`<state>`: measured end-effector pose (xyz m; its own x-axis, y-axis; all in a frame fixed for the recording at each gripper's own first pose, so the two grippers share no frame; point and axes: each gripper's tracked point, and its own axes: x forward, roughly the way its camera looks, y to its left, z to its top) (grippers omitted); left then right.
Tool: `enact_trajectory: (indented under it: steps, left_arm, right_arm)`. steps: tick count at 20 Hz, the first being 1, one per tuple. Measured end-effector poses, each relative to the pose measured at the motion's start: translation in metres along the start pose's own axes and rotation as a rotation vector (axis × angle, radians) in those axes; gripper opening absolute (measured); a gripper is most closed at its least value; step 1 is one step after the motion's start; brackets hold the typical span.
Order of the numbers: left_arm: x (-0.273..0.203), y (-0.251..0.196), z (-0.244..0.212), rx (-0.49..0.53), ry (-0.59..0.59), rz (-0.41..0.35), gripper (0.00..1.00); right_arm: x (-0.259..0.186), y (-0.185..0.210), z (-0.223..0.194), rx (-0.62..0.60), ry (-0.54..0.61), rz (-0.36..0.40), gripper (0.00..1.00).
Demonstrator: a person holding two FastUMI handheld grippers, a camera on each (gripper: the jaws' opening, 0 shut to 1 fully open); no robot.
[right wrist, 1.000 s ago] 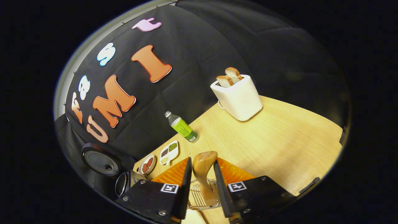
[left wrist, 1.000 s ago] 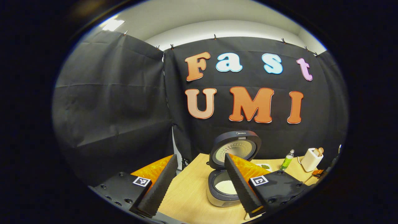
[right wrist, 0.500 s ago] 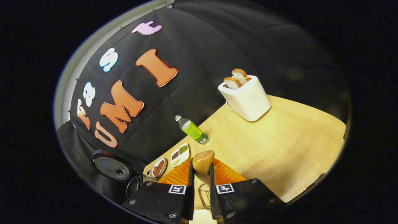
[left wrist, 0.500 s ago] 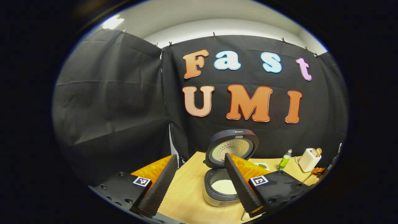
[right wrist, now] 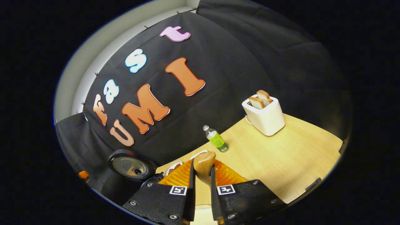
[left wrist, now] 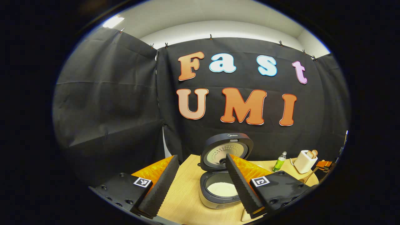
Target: Close the left gripper, press the button to open the rice cooker; take a wooden spoon from the chopstick holder with the right hand, scoop a spoonful of rice and pour it into the rice cooker, then put the wooden spoon back into the chopstick holder.
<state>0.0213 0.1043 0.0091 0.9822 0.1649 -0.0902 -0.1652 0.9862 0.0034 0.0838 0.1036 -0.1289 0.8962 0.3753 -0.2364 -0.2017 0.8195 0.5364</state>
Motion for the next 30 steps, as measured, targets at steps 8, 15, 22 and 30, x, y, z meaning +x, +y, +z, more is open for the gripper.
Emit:
enact_trajectory:
  steps: [8,15,22,30]
  left_arm:
    - [0.004,0.027,-0.004,0.006,0.014,-0.034,0.98]
    - [0.014,0.055,-0.006,0.029,0.024,-0.058,0.98]
    - [0.025,0.075,-0.012,0.066,0.034,-0.078,0.99]
    - [0.035,0.097,-0.015,0.076,0.042,-0.074,0.97]
  right_arm:
    - [-0.026,0.053,-0.053,-0.077,0.019,0.045,0.2]
    - [-0.025,0.042,-0.093,-0.148,-0.011,-0.065,0.15]
    - [-0.018,0.032,-0.139,-0.343,-0.029,-0.156,0.14]
    - [-0.012,0.038,-0.172,-0.431,-0.058,-0.207,0.15]
